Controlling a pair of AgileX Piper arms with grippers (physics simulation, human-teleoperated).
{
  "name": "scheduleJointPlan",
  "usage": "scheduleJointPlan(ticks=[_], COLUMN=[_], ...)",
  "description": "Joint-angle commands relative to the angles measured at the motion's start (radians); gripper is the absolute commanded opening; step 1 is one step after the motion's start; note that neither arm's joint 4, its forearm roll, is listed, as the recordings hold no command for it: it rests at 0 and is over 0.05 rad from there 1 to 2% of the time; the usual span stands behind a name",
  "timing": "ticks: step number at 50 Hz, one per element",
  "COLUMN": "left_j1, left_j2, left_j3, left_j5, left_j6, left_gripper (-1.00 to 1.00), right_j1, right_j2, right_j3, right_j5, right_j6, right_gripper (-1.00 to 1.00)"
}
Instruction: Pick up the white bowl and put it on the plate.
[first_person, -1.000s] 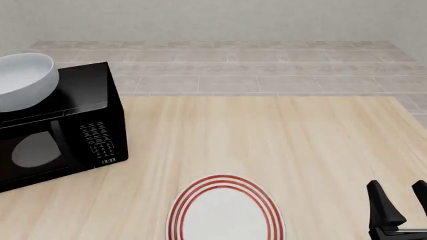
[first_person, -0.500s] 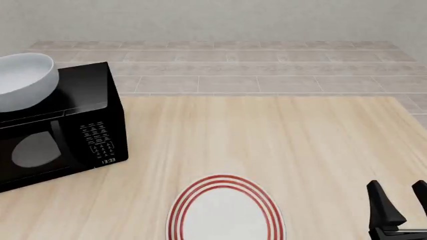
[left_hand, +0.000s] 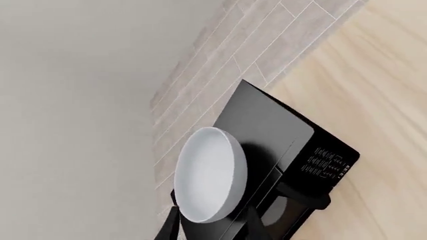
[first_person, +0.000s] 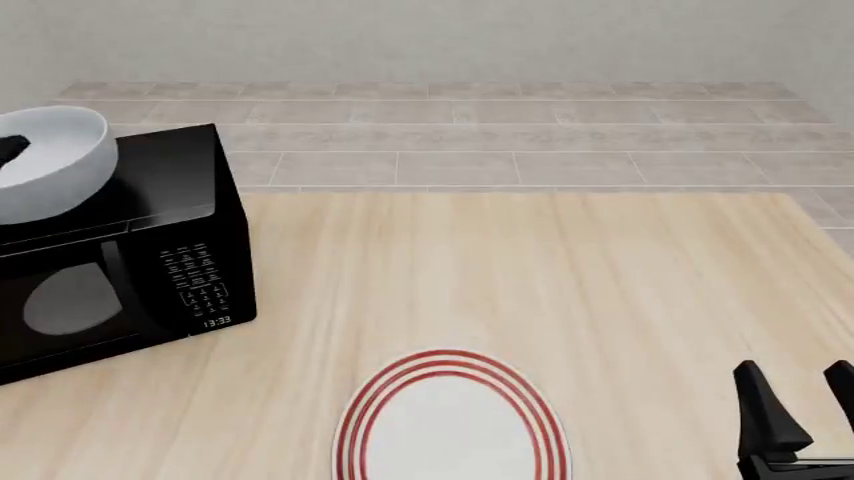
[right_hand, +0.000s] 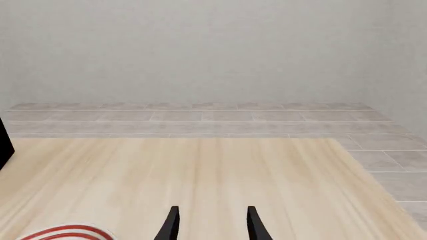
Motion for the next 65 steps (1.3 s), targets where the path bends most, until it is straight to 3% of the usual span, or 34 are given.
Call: scheduleJointPlan(ticks=[1, 15, 18, 26, 28, 31, 56, 65], left_j1=[0.0, 0.029, 0.035, 0.047, 0.049, 0.068, 0.067, 0.066], left_j2=[0.024, 0.046, 0.066, 0.068, 0.086, 0.088, 0.169, 0.18], left_j3=[0.026, 0.05, 0.03, 0.083, 0.054, 0.093, 0.084, 0.123], left_j5=[0.002, -0.015, -0.036, -0.083, -0.075, -0.114, -0.197, -0.233], left_j6=[0.013, 0.02, -0.012, -0.018, -0.037, -0.013, -0.005, -0.003], left_gripper=[1.0, 1.0, 1.0, 1.0, 1.0, 1.0, 1.0, 1.0], right_j1=[0.0, 0.0, 0.0, 0.0, 0.0, 0.0, 0.0, 0.0], right_j2=[-0.003, -0.003, -0.003, -0.003, -0.003, -0.003, -0.003, -0.003], right_j3=[0.002, 0.002, 0.002, 0.002, 0.002, 0.002, 0.002, 0.002], right_j5=[0.0, 0.0, 0.0, 0.0, 0.0, 0.0, 0.0, 0.0], right_j6=[0.0, 0.0, 0.0, 0.0, 0.0, 0.0, 0.0, 0.0], right_gripper=[1.0, 1.0, 1.0, 1.0, 1.0, 1.0, 1.0, 1.0])
